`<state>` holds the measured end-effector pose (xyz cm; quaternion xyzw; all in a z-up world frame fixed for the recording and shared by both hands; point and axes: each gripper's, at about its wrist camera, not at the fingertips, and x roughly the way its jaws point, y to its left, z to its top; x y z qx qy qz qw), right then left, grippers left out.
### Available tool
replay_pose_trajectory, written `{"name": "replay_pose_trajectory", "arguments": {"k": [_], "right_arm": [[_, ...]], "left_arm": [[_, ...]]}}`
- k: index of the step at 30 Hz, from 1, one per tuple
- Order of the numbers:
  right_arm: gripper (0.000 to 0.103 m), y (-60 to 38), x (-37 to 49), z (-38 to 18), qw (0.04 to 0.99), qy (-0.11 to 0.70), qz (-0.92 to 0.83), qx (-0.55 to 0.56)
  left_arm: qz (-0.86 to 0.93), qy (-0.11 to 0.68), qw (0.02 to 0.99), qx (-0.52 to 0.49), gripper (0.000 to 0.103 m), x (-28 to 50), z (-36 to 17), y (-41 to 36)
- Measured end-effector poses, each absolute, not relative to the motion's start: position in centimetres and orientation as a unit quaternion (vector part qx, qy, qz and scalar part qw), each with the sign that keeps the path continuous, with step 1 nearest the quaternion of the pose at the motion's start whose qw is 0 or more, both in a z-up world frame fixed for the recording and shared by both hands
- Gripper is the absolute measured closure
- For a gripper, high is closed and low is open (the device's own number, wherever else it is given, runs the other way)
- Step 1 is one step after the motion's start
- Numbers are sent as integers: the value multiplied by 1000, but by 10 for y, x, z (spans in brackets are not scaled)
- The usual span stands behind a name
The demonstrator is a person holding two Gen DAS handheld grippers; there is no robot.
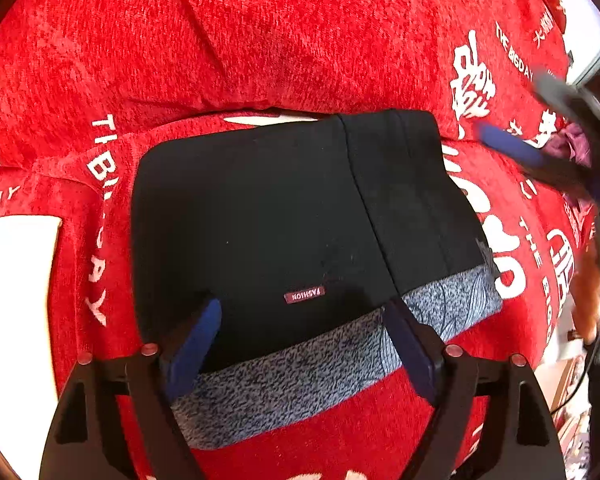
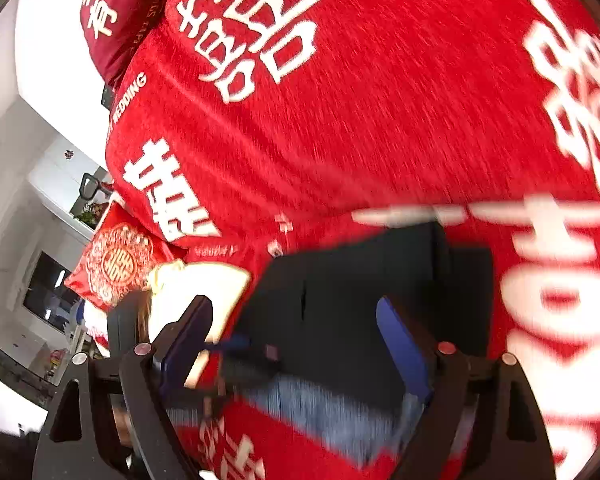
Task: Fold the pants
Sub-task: 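Release the folded pants and pull both grippers back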
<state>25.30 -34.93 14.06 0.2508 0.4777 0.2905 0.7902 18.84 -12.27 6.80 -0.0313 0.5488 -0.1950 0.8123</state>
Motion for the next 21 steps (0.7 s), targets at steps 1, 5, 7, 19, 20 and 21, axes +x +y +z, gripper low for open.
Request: {"name": "replay_pose_trajectory", "arguments": {"k": [1, 5, 7, 19, 20, 21], "right_arm": [[16, -345, 268, 133, 781, 489, 290, 258], [16, -347, 309, 78, 756, 544, 227, 287], [16, -355, 306, 61, 750, 558, 208, 287], [1, -341, 241, 88, 785, 558, 191, 188], [1, -339, 229, 99, 795, 547, 191, 180], [0, -336, 215, 111, 808, 537, 183, 159]], "left_arm": [[-195, 548, 813, -28, 18, 187, 68, -123], [-201, 542, 815, -41, 18, 185, 76, -119], [-205, 523, 824, -71, 18, 193, 92, -109], [-119, 561, 819, -1, 16, 224, 72, -124], [-121, 553, 825, -5, 16, 217, 81, -121], [-115, 545, 831, -1, 16, 211, 87, -118]]}}
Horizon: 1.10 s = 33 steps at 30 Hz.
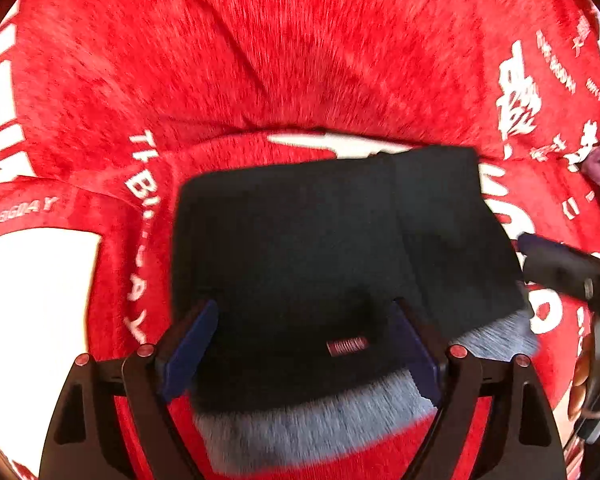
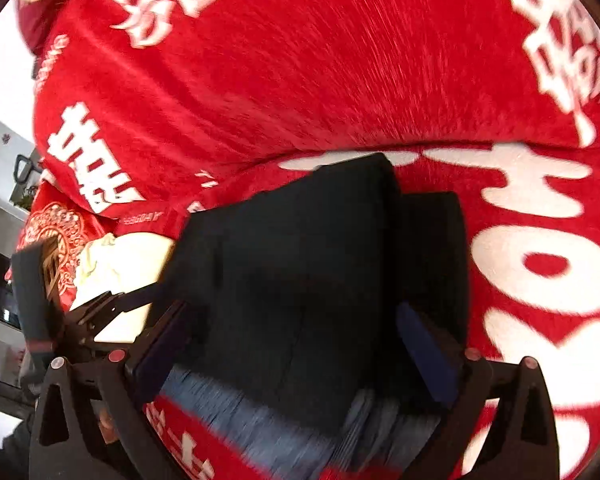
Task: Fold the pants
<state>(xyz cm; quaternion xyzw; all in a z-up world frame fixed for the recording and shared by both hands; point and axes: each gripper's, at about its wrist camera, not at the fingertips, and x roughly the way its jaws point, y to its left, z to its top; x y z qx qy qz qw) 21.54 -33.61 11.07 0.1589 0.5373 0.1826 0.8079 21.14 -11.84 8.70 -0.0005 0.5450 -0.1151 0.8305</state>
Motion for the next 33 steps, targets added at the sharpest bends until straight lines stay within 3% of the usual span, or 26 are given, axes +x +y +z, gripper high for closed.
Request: {"name": "replay_pose_trajectory", "arguments": {"k": [5, 8, 18, 26, 33], "right_arm": [[0, -311, 146, 141, 848, 523, 84, 4], [0, -301, 122, 135, 839, 540, 63, -26], [0, -291, 119, 131, 842, 538, 40, -25], [0, -285, 124, 131, 837, 545, 46, -30], [0, -285, 123, 129, 834, 549, 45, -33]], "left_arm": [[-71, 522, 849, 27, 16, 172, 105, -106], [-71, 511, 857, 8, 16, 148, 114, -101], [-86, 521, 848, -33, 16, 112, 118, -111], [-45, 480, 874, -55, 16, 99, 130, -106], [-34, 490, 870, -32, 16, 100, 128, -108]]}}
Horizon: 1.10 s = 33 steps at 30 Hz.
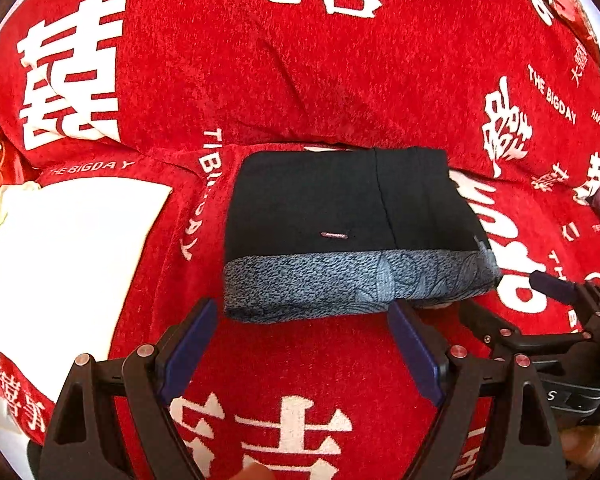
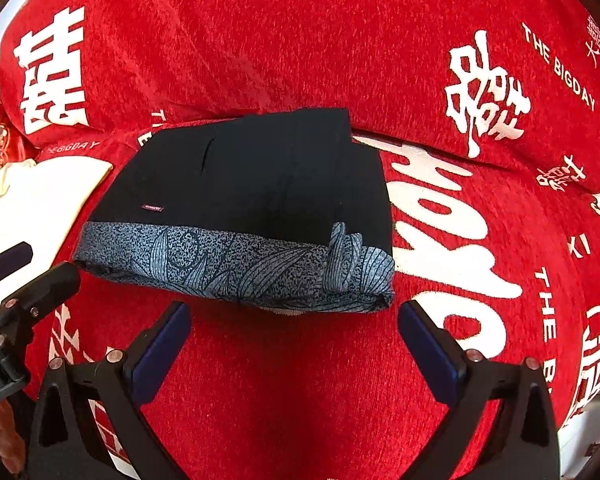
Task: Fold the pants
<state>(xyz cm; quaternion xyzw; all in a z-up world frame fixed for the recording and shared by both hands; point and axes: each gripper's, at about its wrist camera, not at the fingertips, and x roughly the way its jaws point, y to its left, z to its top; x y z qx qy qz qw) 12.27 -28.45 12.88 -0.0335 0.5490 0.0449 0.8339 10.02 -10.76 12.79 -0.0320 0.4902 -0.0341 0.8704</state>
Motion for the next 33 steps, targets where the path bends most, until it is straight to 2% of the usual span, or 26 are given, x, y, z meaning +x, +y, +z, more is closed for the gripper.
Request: {"name": "replay_pose_trajectory", "arguments": {"k": [33], "right_arm": [[0, -278, 126, 126, 831, 553, 49, -39]], "left_arm": [[-40, 506, 861, -18, 16, 103, 120, -114]]}}
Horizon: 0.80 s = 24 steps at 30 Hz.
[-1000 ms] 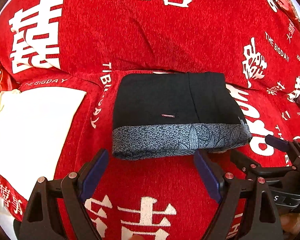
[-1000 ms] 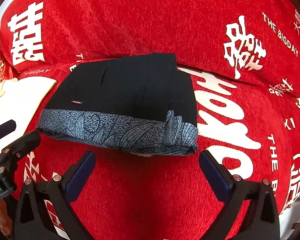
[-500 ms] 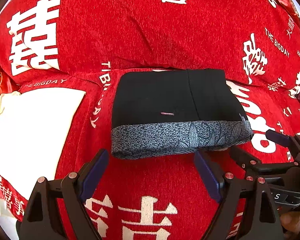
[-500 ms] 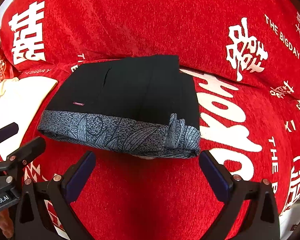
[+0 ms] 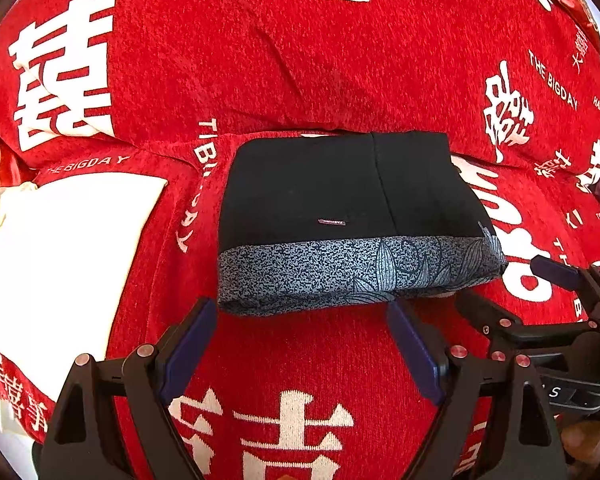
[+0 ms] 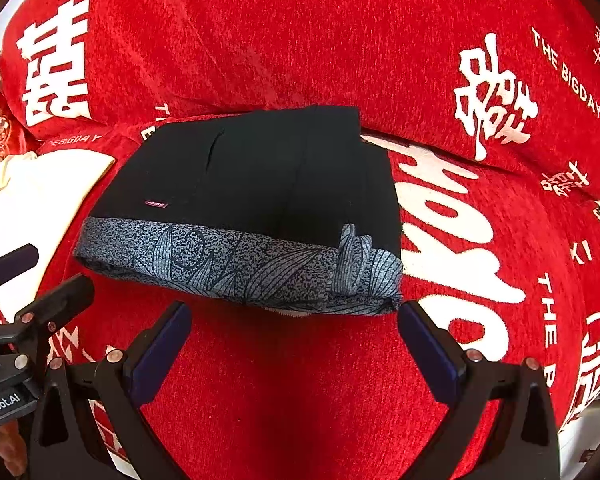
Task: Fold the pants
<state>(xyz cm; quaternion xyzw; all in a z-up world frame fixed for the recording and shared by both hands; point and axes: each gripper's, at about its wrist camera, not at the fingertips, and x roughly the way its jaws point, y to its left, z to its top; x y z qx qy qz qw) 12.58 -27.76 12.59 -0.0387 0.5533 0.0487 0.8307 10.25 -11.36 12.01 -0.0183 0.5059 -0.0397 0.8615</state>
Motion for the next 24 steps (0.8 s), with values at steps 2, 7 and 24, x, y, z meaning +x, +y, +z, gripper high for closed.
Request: {"name": "replay_pose_trajectory", "arguments": {"k": [2, 7, 24], "right_arm": [[0, -278, 126, 125, 830, 554, 49, -38], [0, -278, 126, 124, 830, 554, 48, -38], [0, -278, 133, 118, 828, 557, 51, -43]], "left_arm": [[-41, 507, 861, -18, 16, 103, 119, -114], [-41, 510, 859, -19, 16, 104, 118, -114], [-44, 516, 855, -20, 16, 109, 111, -114]]}}
